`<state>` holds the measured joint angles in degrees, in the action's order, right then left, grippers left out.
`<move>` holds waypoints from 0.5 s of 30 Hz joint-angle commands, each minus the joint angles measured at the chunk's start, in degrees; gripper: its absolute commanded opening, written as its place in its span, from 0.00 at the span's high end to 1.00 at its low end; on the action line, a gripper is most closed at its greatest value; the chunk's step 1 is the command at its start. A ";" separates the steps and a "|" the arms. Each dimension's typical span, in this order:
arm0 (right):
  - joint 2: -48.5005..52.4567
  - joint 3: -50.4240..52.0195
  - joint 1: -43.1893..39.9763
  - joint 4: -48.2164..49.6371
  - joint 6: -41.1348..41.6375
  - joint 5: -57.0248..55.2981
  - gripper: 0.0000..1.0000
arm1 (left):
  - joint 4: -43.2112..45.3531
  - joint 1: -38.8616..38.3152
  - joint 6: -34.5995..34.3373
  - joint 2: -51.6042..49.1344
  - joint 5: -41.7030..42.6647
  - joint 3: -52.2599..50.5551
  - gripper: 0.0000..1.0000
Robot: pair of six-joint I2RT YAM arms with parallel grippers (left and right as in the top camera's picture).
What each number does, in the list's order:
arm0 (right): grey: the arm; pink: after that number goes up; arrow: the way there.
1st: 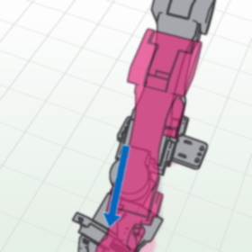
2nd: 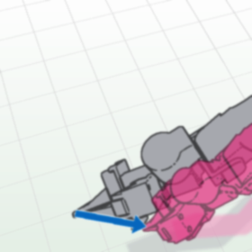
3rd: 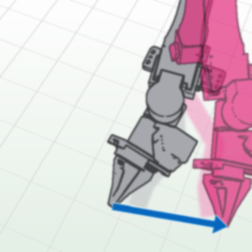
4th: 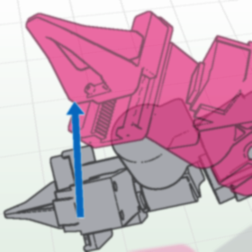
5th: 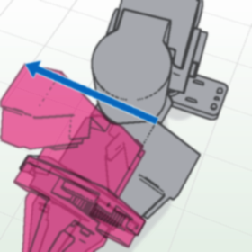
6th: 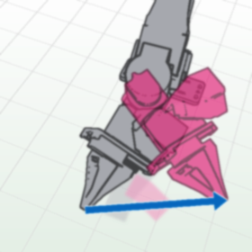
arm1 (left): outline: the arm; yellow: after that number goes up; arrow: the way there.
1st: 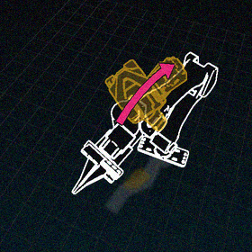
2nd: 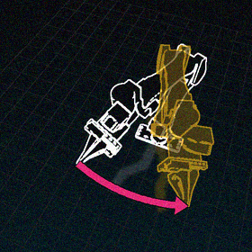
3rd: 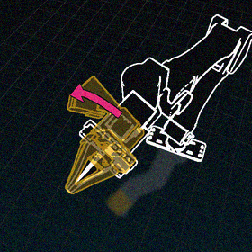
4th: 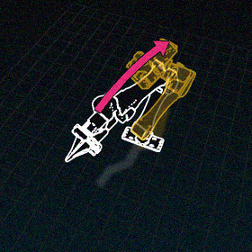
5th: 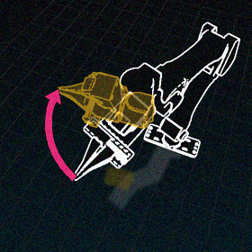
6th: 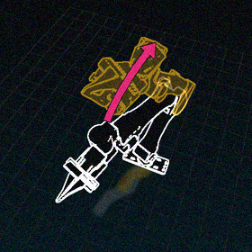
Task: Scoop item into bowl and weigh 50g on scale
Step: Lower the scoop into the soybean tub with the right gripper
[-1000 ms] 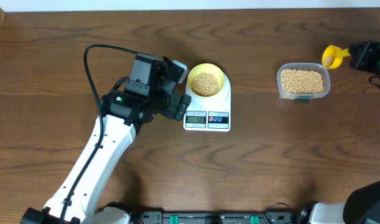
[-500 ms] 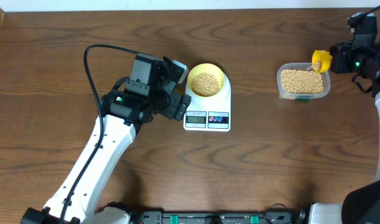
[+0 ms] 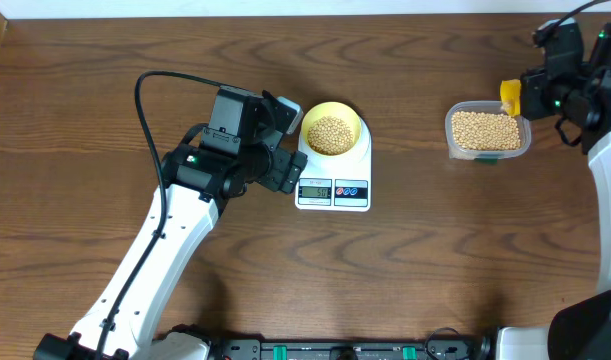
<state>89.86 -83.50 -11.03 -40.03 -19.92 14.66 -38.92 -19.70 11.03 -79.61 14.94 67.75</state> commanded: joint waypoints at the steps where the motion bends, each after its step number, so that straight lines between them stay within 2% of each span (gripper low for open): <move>1: -0.90 -0.07 1.11 -0.04 -4.66 -2.95 0.99 | 0.02 0.20 0.96 0.11 0.48 -0.15 0.13; 15: -0.90 -0.07 1.38 0.00 -3.74 -4.00 0.99 | 0.02 0.20 0.96 0.11 0.48 -0.15 0.13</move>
<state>89.86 -83.50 -10.02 -40.03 -23.66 11.03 -38.92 -19.70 11.03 -79.61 14.94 67.75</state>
